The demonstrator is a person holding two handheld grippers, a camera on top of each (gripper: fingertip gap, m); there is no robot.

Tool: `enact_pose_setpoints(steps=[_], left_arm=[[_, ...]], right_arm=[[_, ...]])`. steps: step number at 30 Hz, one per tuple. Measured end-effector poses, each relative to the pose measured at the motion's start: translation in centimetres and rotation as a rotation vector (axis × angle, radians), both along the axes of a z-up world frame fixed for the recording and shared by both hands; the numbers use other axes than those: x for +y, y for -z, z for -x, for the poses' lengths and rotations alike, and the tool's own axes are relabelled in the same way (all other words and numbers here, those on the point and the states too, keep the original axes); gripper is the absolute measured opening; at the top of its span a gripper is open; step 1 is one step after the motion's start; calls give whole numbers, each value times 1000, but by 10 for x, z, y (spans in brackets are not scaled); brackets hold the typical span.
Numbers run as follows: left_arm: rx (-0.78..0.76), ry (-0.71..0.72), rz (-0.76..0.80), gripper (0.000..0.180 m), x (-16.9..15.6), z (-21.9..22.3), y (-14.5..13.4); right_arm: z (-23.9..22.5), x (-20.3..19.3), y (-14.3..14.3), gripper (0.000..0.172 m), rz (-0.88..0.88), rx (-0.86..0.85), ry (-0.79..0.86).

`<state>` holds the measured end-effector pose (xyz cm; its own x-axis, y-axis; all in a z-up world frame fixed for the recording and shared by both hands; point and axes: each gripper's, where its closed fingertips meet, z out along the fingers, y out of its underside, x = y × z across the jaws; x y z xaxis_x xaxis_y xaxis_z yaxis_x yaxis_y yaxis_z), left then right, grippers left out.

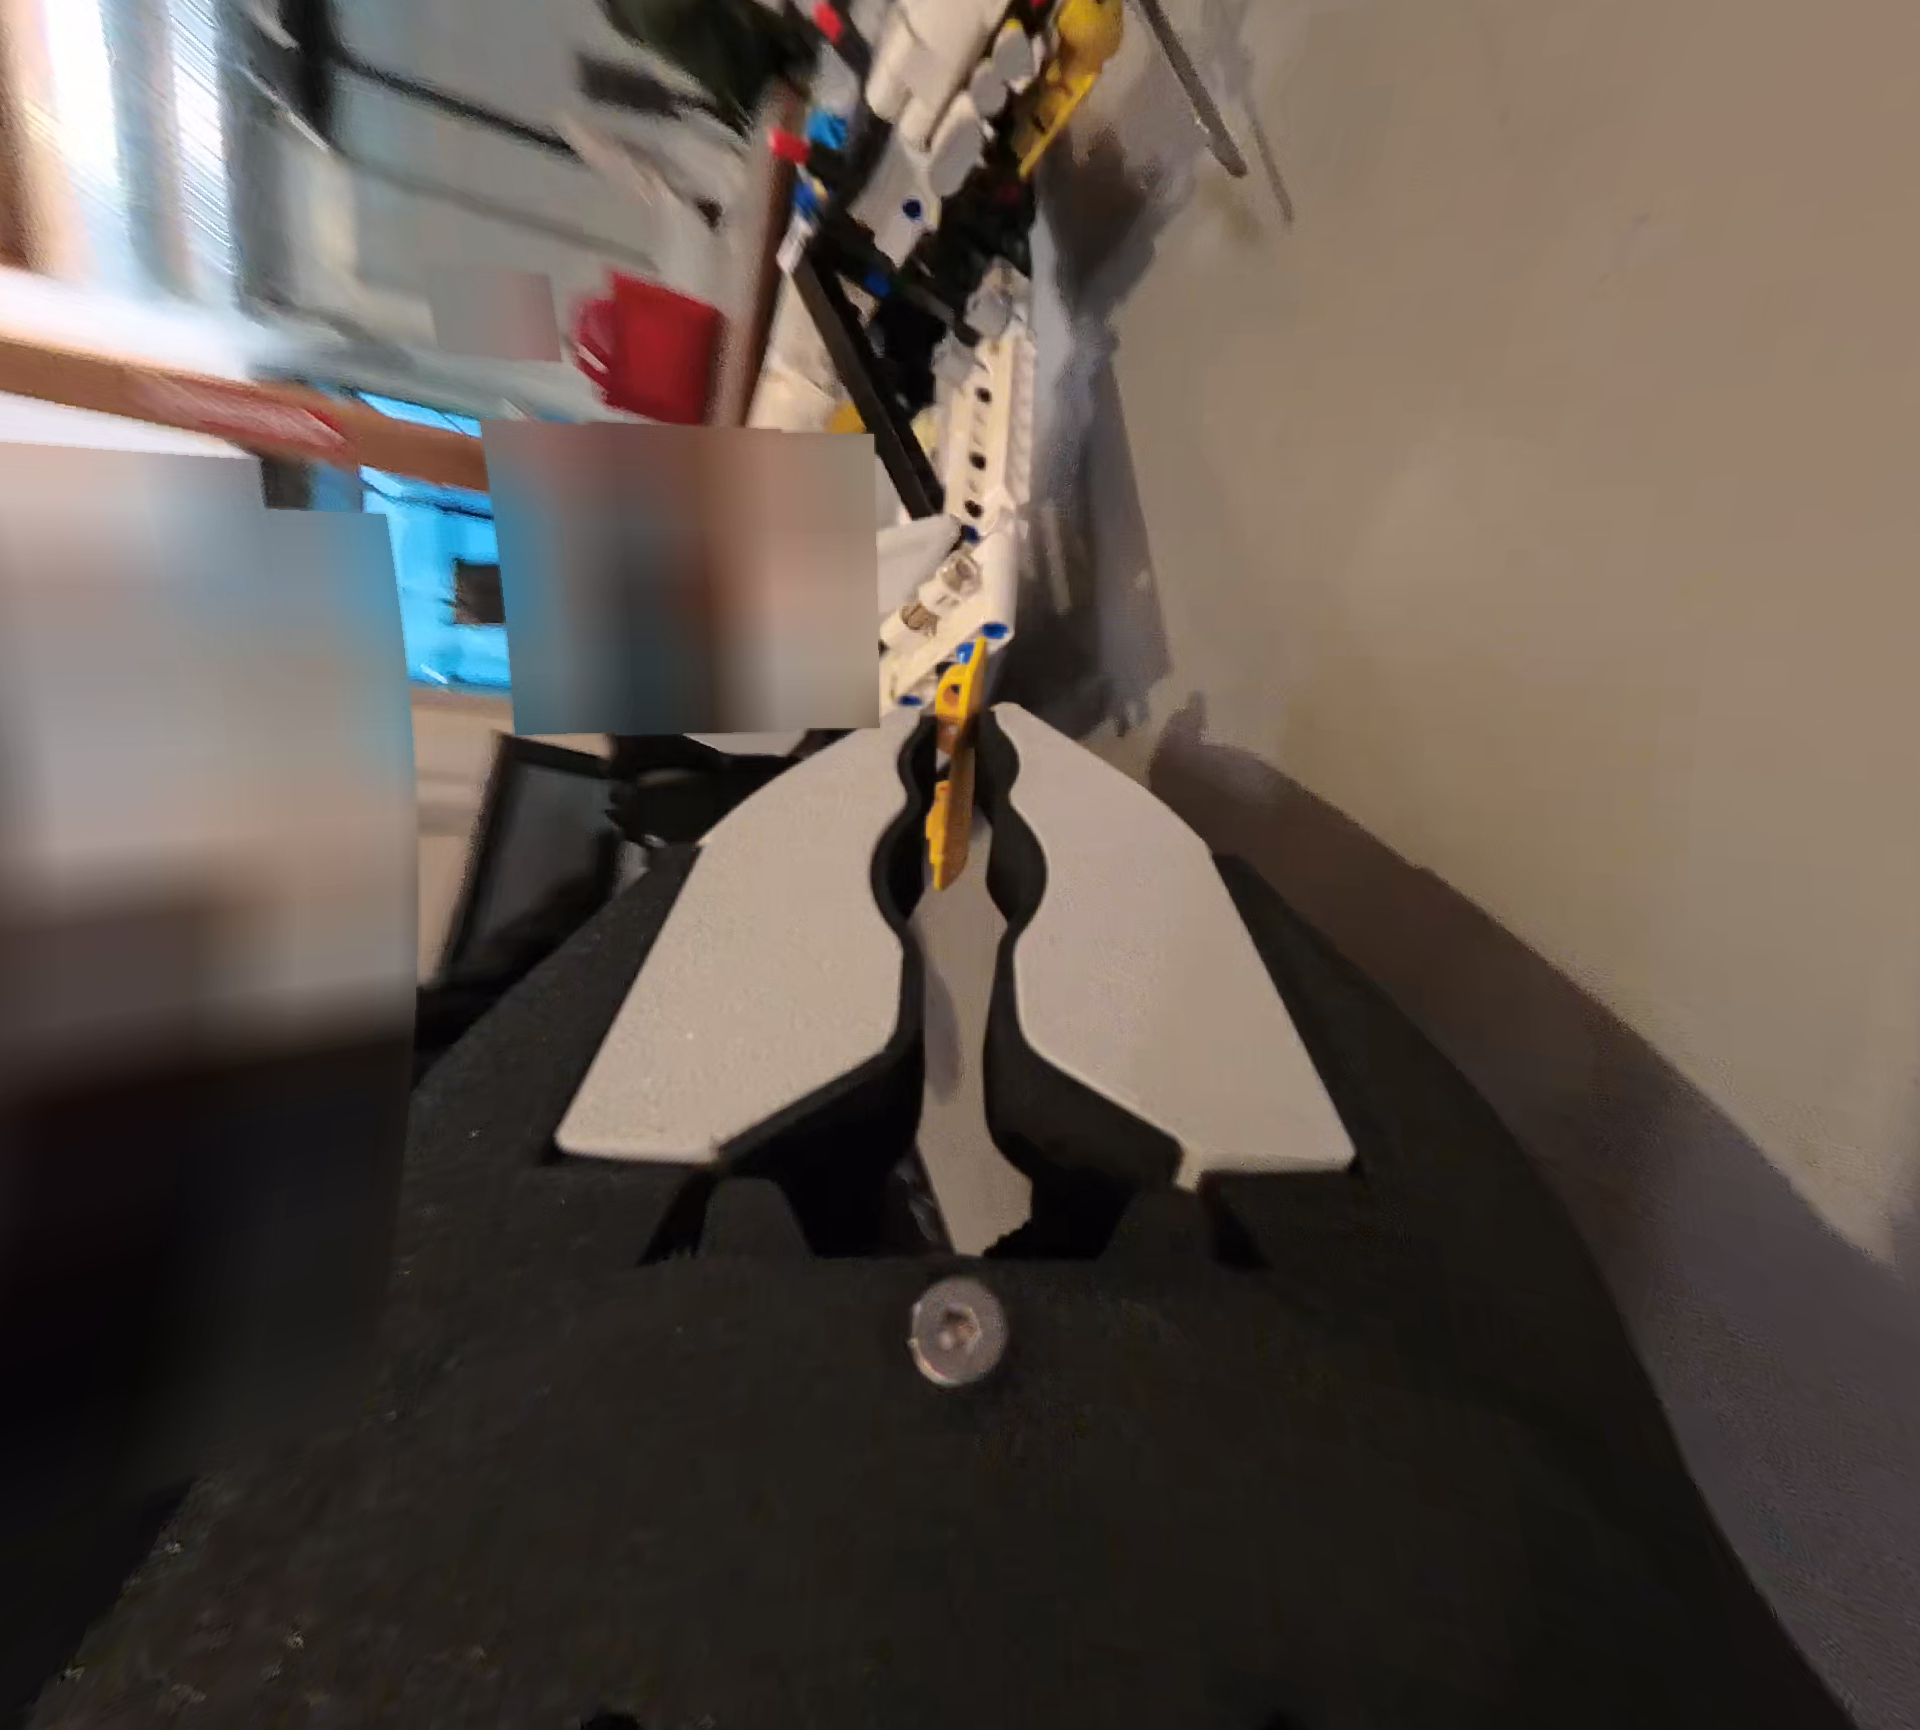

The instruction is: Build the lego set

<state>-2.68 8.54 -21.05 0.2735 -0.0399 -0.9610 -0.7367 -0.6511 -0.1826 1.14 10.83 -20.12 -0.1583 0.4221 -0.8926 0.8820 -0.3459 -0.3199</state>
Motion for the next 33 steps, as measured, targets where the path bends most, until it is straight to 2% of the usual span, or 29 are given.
enact_pose_setpoints(steps=[9, 15, 26, 33], left_arm=[[73, -60, -151, 8, 3, 3, -28], [117, -71, -129, 8, 7, 7, -25], [223, -96, -27, 8, 9, 13, -16], [266, -99, 60, 8, 10, 17, -7]], right_arm=[[4, -6, -28, 7, 407, 129, 209], [9, -6, -23, 7, 503, 123, 248], [16, -5, -12, 7, 456, 54, 230], [20, -5, -1, 7, 361, 7, 199]])
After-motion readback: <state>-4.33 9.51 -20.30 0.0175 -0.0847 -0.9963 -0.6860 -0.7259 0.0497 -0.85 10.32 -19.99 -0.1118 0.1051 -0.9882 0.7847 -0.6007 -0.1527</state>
